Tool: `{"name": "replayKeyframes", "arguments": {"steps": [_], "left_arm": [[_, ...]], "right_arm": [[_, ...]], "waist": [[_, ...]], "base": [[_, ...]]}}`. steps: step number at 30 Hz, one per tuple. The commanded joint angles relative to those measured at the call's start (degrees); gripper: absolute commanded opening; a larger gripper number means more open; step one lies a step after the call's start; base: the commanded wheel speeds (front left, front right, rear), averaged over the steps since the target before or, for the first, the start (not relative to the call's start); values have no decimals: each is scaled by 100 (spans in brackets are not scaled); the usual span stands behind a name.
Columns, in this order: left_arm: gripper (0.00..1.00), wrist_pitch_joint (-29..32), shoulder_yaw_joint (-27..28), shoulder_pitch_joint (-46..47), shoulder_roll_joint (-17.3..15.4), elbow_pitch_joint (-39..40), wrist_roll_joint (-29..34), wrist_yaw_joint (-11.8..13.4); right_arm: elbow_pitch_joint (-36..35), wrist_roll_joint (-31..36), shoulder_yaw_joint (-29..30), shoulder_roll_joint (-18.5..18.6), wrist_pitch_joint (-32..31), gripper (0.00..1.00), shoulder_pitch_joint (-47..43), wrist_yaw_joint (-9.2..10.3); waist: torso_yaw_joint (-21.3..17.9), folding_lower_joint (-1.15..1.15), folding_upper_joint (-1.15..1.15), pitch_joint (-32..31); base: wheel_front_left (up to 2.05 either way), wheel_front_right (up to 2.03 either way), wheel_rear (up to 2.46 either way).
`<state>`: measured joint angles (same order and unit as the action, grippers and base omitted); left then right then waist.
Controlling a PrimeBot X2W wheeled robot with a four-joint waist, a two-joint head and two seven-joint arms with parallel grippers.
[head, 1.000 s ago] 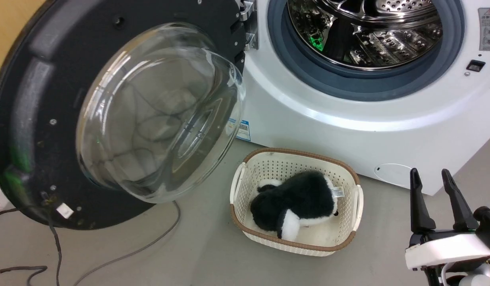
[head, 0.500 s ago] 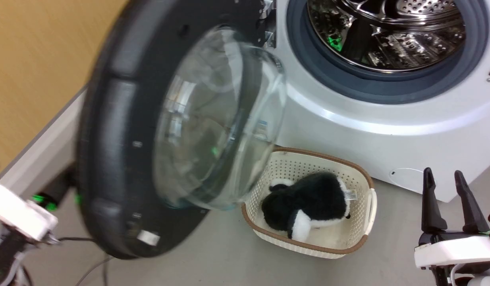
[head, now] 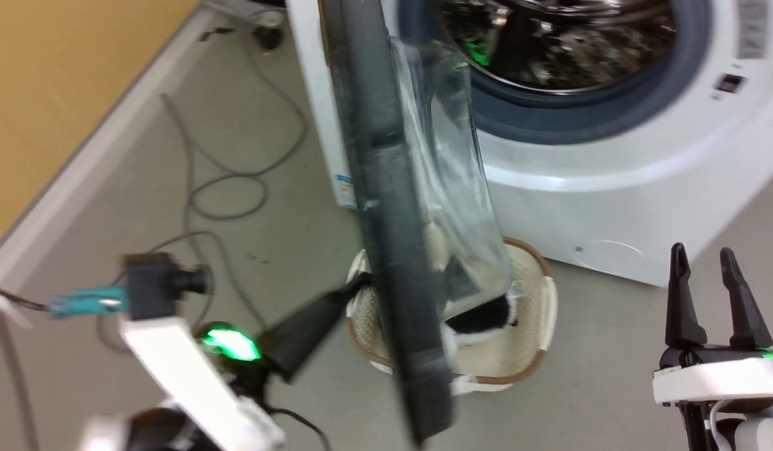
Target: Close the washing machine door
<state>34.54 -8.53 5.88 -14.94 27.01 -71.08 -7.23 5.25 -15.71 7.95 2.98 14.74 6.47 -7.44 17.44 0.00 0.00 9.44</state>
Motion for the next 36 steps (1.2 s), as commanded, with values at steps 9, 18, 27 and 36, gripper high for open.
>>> {"name": "replayKeyframes", "arguments": {"steps": [9, 18, 27, 36], "left_arm": [[0, -1723, -1796, 822, -44, -806, 211, -25], [0, -2967, -2856, 1699, -150, -2186, -24, -25], [0, -3747, -3604, 2221, -360, -2984, -346, -25], [0, -4665, -3891, 2248, -907, -3285, -101, -25]], "right_arm": [[-23, -21, 19, -11, 26, 100, 239, -5], [13, -159, -59, -11, 26, 100, 313, -5], [29, -208, -80, -11, 26, 100, 253, -5], [-73, -267, -230, -11, 26, 100, 125, -5]], "waist": [[-1207, 0, 0, 225], [-2125, 0, 0, 403], [-2457, 0, 0, 387], [-2319, 0, 0, 92]], "base": [[0, 0, 0], [0, 0, 0], [0, 0, 0], [0, 0, 0]]}}
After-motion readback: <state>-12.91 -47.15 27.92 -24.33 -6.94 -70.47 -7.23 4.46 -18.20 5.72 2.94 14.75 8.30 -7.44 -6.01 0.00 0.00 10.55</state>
